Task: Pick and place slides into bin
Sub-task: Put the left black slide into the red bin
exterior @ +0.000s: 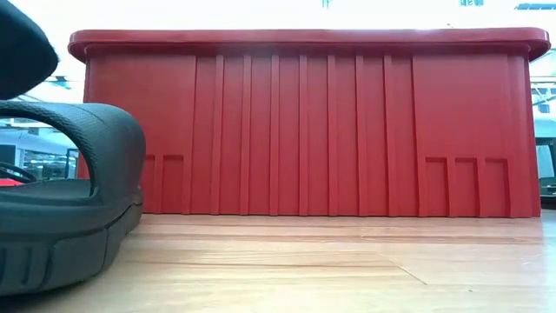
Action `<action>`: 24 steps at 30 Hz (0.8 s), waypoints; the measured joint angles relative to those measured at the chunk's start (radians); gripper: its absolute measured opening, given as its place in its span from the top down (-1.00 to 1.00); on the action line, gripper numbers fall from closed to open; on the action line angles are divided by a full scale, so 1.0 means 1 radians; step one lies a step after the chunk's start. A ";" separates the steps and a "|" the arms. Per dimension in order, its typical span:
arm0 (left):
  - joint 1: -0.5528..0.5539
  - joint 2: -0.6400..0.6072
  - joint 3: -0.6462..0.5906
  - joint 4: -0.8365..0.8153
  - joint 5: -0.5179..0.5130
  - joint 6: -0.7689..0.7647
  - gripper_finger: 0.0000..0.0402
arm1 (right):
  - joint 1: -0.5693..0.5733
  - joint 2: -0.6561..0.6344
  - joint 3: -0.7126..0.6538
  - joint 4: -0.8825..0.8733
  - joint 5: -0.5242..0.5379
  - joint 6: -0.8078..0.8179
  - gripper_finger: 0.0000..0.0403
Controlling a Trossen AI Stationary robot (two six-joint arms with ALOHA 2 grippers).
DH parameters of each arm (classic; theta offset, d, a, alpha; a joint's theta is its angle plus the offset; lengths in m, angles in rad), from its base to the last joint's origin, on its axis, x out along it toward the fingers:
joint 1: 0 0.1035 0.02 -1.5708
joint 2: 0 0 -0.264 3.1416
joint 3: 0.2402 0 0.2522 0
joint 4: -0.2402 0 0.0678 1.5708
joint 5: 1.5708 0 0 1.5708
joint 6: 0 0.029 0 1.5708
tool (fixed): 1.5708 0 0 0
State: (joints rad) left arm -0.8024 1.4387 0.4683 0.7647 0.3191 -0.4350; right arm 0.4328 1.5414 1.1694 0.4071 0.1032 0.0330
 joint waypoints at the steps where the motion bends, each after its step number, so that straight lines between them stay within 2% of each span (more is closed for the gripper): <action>1: 0.002 0.000 0.009 0.000 0.000 0.020 0.97 | 0.008 0.000 0.000 0.018 -0.001 -0.010 0.48; 7: 0.044 0.000 0.079 -0.007 0.026 0.135 0.87 | 0.064 0.000 0.000 0.100 -0.003 -0.112 0.48; 11: 0.089 -0.001 0.152 -0.019 0.097 0.224 0.91 | 0.081 0.000 0.000 0.105 0.000 -0.145 0.48; 13: 0.116 -0.004 0.197 -0.075 0.137 0.272 0.94 | 0.086 0.000 0.000 0.105 0.000 -0.152 0.48; 18: 0.189 -0.039 0.326 -0.404 0.170 0.402 0.96 | 0.087 -0.001 0.000 0.130 0.001 -0.177 0.48; 21: 0.238 -0.067 0.408 -0.602 0.170 0.485 0.92 | 0.101 -0.023 0.000 0.138 0.011 -0.263 0.48; 24: 0.283 -0.110 0.485 -0.780 0.170 0.548 0.89 | 0.127 -0.056 0.000 0.134 0.093 -0.343 0.48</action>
State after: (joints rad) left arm -0.5199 1.3287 0.9534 -0.0157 0.4892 0.1133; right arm 0.5598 1.4856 1.1690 0.5413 0.1960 -0.3102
